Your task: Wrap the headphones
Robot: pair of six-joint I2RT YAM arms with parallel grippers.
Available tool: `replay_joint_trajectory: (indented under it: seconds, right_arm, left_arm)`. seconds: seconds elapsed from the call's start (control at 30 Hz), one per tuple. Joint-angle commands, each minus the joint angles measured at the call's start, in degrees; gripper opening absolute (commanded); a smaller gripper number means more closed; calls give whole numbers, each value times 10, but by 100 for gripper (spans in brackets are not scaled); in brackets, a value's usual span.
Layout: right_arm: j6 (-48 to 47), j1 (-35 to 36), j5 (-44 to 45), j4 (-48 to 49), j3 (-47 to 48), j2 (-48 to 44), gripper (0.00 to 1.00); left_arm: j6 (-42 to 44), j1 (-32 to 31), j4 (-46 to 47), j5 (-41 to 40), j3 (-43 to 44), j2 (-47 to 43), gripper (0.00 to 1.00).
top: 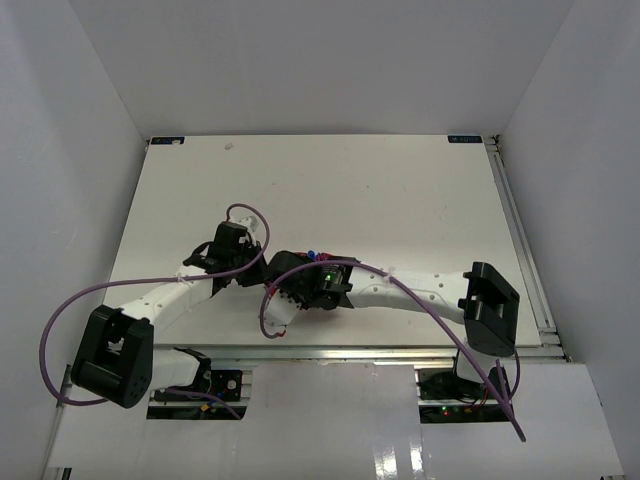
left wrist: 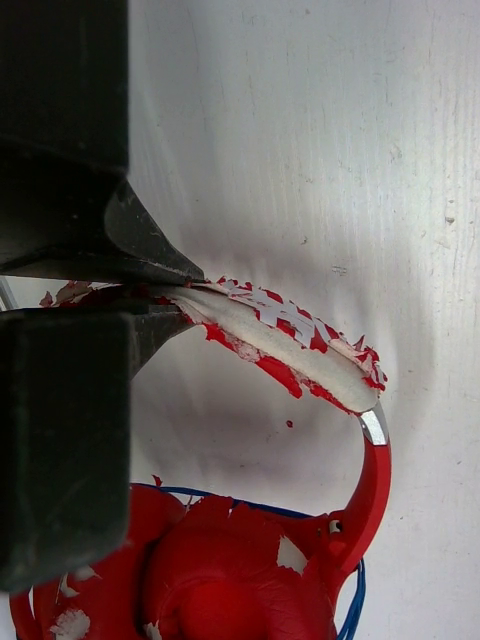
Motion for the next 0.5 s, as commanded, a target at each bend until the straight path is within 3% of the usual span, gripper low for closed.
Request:
replay_joint_trajectory:
  seconds: [0.0,0.3,0.47]
  right_arm:
    - [10,3,-28,17,8,-7,9]
    - [86,-46,-139,-41,81,26,13]
    - [97,-66,-153,-53,90,30,28]
  left_arm:
    - [-9,-3,34,42,23,-24,0]
    - [-11,-3,29,65,26,-52,0]
    - [-10,-3,23,63,25,-57,0]
